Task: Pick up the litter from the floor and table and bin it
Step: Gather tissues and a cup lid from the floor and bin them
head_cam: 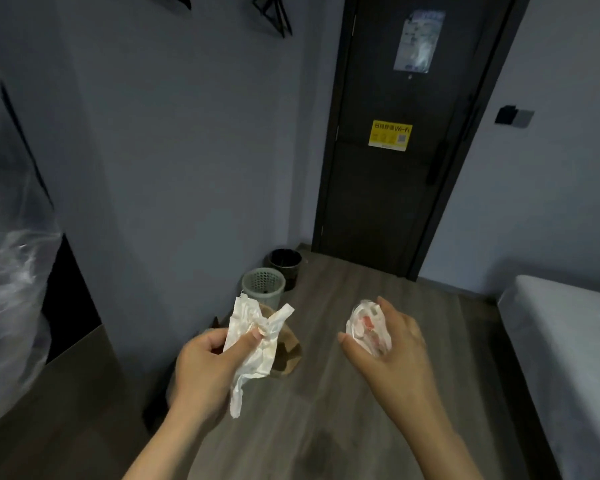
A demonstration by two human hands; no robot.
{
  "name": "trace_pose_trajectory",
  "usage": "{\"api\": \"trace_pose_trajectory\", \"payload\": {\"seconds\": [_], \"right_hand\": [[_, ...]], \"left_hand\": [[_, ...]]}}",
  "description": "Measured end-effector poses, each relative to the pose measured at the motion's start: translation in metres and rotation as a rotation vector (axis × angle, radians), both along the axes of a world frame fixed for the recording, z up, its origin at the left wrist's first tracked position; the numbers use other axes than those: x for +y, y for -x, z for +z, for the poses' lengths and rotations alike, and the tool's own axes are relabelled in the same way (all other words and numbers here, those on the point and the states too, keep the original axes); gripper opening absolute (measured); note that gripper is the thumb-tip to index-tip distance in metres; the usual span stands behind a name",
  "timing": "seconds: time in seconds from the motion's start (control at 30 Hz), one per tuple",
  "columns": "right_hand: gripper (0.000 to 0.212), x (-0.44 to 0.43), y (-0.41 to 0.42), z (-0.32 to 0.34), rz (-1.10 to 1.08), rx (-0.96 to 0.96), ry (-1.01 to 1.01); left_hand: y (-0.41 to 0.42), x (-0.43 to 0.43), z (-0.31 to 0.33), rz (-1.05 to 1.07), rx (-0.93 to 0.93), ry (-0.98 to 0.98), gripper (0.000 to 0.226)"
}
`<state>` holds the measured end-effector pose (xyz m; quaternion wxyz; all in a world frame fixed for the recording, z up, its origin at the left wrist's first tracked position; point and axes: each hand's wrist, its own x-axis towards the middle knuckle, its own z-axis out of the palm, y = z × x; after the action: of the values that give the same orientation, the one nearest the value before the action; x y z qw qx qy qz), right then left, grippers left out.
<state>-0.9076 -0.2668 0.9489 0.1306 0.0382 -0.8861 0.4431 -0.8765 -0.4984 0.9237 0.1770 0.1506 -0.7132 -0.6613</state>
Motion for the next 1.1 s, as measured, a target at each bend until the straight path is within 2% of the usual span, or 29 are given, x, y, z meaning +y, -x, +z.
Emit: {"api": "trace_pose_trajectory", "payload": {"seconds": [0.37, 0.6, 0.8, 0.93, 1.1], "right_hand": [[0.086, -0.008, 0.2, -0.014, 0.103, -0.081, -0.044], [0.077, -0.059, 0.337, -0.036, 0.084, -0.103, -0.089], [0.063, -0.116, 0.448, -0.032, 0.097, -0.138, -0.151], [0.075, -0.142, 0.509, -0.042, 0.069, -0.19, -0.181], [0.068, -0.166, 0.58, -0.052, 0.078, -0.237, -0.19]], "left_hand": [[0.189, -0.016, -0.016, 0.108, -0.035, 0.083, 0.039], [0.332, -0.075, -0.046, 0.119, -0.063, 0.07, 0.031], [0.455, -0.14, -0.05, 0.134, -0.068, 0.102, 0.036], [0.52, -0.173, -0.054, 0.118, -0.113, 0.202, 0.029], [0.582, -0.196, -0.065, 0.104, -0.159, 0.27, 0.024]]}}
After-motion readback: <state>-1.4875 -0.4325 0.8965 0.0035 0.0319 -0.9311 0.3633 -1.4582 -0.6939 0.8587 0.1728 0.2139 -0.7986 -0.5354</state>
